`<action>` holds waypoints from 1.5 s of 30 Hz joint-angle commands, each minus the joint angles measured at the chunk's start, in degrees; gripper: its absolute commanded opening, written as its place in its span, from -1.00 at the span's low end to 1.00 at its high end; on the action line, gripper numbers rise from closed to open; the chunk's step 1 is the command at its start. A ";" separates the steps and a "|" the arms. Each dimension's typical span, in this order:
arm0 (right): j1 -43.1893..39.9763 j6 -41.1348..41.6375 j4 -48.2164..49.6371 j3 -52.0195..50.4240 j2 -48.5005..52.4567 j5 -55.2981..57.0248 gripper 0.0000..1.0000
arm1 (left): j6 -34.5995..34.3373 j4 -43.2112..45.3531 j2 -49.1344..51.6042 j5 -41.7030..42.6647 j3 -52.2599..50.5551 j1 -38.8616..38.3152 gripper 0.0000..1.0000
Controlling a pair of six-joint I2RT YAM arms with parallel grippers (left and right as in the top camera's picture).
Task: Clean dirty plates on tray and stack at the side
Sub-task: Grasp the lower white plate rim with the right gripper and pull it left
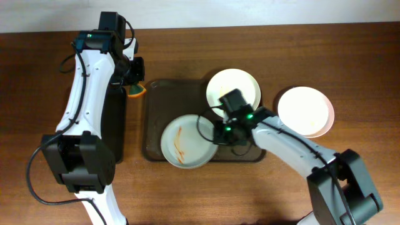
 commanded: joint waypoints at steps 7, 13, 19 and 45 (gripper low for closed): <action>7.34 7.89 14.19 0.55 6.08 19.06 -0.38 | 1.07 0.11 -0.24 0.28 0.61 0.09 -1.00; 6.95 7.91 17.29 0.55 10.01 11.82 -0.61 | 1.11 0.02 -0.20 3.74 -4.83 0.04 -1.00; 3.91 9.18 18.60 0.55 12.15 5.42 -0.92 | 7.74 2.93 -0.20 8.26 -14.78 -1.49 -1.00; 3.91 9.14 19.06 0.55 12.15 3.26 -0.92 | 0.42 26.10 0.07 -11.21 -38.56 -9.92 -1.00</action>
